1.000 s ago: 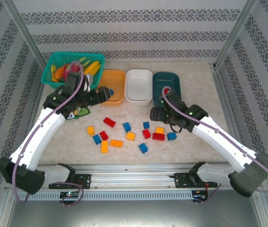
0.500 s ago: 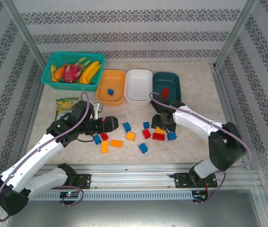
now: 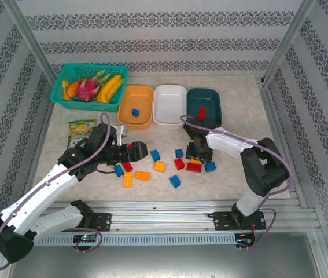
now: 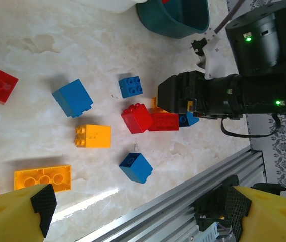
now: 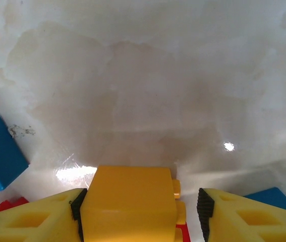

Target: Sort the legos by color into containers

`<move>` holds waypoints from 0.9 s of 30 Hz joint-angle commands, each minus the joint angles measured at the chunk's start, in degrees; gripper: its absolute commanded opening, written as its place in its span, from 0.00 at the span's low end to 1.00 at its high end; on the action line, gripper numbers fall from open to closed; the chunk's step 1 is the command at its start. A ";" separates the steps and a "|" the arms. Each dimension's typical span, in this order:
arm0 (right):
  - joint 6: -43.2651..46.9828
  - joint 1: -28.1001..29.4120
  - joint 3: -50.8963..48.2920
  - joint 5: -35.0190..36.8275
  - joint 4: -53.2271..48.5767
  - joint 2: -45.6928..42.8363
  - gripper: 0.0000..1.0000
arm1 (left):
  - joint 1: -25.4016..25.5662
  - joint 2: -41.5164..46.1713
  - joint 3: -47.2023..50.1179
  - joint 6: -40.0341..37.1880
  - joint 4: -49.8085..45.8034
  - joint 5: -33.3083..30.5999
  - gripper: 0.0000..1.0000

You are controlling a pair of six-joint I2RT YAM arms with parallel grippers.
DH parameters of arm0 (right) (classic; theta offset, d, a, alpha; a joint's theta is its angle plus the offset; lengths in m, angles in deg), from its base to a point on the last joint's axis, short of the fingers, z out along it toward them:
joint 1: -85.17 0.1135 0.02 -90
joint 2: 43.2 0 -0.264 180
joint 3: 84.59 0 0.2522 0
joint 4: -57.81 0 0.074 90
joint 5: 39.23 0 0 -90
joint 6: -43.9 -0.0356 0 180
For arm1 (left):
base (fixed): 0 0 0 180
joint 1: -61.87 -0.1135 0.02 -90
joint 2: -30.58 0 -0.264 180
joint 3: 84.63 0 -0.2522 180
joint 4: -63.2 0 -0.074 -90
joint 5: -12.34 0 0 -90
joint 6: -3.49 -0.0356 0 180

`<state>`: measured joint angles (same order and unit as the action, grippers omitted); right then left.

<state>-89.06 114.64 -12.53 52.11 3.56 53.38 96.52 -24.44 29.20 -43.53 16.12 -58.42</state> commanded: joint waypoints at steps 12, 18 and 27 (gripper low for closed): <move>2.67 3.36 5.64 5.61 -2.82 -4.49 0.38 | 1.61 -1.10 -3.98 3.62 -0.24 -8.85 0.91; 6.20 5.77 20.66 7.91 -5.69 -2.09 0.37 | -3.18 -6.98 -14.35 2.65 -2.53 -10.72 0.96; 10.16 0.46 47.46 3.07 -6.81 20.80 0.37 | -13.88 -20.61 -25.85 2.16 -2.24 -4.85 0.96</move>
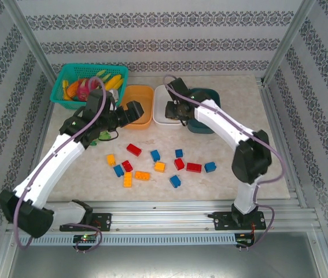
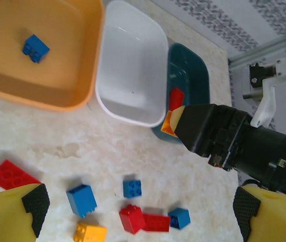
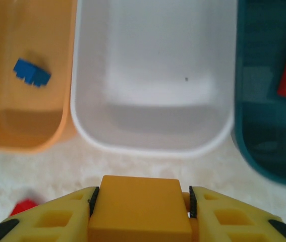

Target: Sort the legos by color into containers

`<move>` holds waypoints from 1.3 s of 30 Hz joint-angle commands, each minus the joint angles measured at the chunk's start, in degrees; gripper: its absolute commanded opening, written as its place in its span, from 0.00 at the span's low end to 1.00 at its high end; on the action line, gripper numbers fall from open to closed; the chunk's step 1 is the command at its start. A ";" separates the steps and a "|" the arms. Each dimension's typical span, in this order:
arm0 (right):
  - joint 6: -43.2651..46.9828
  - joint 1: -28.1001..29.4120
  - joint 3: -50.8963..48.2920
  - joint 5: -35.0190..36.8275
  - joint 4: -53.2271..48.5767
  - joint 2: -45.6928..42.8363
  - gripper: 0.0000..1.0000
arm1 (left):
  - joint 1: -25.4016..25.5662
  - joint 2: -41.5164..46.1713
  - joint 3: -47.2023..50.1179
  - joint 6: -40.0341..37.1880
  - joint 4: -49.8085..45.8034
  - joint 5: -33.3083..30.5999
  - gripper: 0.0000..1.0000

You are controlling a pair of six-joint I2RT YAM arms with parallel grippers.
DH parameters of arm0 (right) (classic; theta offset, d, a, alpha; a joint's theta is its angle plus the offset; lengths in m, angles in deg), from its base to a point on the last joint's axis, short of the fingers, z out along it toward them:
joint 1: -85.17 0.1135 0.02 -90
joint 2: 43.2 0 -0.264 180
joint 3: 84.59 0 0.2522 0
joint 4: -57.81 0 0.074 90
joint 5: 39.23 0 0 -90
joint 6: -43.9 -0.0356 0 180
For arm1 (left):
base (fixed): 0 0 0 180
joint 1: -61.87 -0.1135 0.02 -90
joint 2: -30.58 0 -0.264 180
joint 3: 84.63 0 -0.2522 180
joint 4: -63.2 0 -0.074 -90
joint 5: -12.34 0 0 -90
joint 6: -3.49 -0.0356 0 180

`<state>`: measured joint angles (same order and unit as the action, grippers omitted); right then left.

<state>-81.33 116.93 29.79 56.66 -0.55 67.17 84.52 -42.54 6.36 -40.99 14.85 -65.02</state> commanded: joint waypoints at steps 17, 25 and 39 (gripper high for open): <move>2.84 -7.59 44.96 -10.14 -13.74 39.42 0.48 | -5.43 -15.18 -7.09 -4.39 3.39 5.40 0.96; 2.87 -7.73 44.93 -10.01 -14.11 35.88 0.62 | -5.39 -14.56 -7.83 -5.37 1.63 6.20 0.95; 11.52 -0.28 6.46 -10.64 9.21 -5.61 0.63 | -5.40 -0.41 0.73 -2.02 -20.88 -2.52 0.89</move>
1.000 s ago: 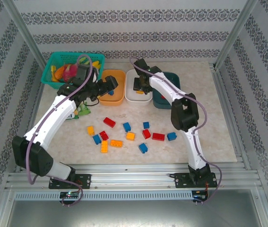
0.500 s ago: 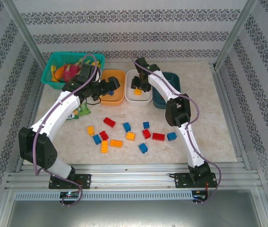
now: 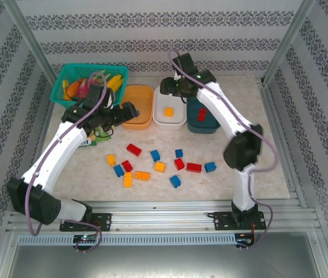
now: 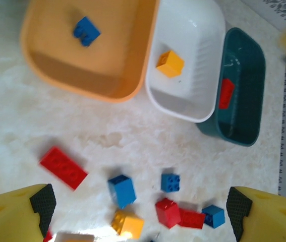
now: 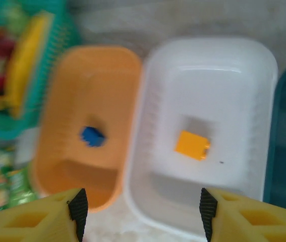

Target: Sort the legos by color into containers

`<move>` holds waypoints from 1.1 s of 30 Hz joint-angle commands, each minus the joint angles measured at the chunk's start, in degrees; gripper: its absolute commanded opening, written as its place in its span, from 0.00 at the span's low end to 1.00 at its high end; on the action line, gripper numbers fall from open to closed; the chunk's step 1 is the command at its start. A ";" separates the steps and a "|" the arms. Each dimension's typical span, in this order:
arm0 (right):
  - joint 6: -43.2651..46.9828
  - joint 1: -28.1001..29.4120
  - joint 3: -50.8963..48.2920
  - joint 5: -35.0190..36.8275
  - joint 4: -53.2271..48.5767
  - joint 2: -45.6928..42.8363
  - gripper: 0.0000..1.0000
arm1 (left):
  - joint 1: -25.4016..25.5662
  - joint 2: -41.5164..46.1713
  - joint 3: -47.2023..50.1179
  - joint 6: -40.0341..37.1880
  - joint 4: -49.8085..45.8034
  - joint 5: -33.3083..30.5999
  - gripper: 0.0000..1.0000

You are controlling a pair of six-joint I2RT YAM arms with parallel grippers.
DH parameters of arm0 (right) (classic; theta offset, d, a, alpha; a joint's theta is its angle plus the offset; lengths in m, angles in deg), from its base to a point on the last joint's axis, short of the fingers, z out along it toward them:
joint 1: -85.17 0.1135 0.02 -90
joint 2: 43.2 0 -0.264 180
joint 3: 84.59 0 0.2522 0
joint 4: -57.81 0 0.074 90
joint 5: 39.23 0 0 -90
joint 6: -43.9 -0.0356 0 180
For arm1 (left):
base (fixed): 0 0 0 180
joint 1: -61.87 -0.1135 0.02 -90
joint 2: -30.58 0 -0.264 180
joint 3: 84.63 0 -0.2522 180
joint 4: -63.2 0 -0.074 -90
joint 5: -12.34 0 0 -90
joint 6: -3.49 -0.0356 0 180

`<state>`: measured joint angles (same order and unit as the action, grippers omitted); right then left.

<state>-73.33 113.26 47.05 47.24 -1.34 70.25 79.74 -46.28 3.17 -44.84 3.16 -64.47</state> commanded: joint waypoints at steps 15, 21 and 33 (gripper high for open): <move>0.93 22.91 -72.55 -9.58 46.14 -43.59 0.70 | -0.33 12.04 33.71 10.97 -5.14 0.40 0.78; -0.72 24.81 -76.03 -10.21 47.86 -42.73 0.73 | -0.23 7.54 35.65 11.82 0.55 1.02 0.77; -0.22 24.77 -75.35 -10.44 46.37 -41.91 0.73 | -0.29 0.81 35.36 10.24 4.68 -1.04 0.69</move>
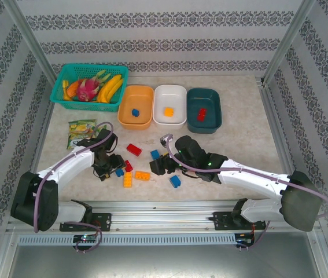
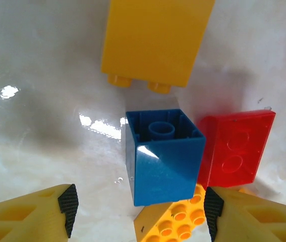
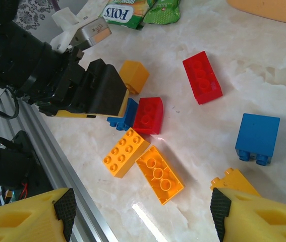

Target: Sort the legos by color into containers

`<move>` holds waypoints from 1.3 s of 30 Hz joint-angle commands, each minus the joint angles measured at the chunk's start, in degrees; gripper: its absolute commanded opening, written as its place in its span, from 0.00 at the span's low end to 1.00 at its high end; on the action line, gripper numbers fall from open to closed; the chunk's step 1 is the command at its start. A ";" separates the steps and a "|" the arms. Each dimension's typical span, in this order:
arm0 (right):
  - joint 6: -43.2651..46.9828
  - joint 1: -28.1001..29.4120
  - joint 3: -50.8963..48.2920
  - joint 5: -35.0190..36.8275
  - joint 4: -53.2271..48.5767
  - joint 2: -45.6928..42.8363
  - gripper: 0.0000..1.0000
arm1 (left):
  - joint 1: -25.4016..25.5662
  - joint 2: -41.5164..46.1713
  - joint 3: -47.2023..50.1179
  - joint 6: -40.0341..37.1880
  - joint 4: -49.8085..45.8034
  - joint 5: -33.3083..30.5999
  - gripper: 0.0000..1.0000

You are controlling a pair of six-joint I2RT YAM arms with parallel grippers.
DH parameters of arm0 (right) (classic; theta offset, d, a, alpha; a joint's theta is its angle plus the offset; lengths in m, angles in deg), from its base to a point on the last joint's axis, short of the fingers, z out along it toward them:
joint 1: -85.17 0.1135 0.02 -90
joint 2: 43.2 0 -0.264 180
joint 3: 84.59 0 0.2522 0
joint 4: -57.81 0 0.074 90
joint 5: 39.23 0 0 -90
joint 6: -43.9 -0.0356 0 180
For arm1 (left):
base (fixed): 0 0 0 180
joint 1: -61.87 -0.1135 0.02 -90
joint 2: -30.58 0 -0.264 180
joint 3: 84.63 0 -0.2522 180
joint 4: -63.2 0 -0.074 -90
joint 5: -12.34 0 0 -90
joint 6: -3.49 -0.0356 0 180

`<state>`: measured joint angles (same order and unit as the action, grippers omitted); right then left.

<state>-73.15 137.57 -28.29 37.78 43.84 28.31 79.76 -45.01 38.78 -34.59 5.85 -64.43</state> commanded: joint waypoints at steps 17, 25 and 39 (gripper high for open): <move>-0.52 0.16 2.09 -1.49 0.91 2.14 0.73 | -0.24 -4.16 1.09 -2.16 3.40 -3.38 0.49; -0.98 -0.33 3.52 -1.33 0.95 3.03 0.72 | -0.31 -5.03 0.57 -3.22 2.20 -5.06 0.34; -4.70 -7.43 13.54 8.75 -3.02 1.02 0.72 | 0.55 -10.52 -34.67 -13.61 -16.33 -10.82 0.25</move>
<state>-76.41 131.58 -18.91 43.28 42.01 28.68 79.91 -49.45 9.27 -42.41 -4.91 -72.12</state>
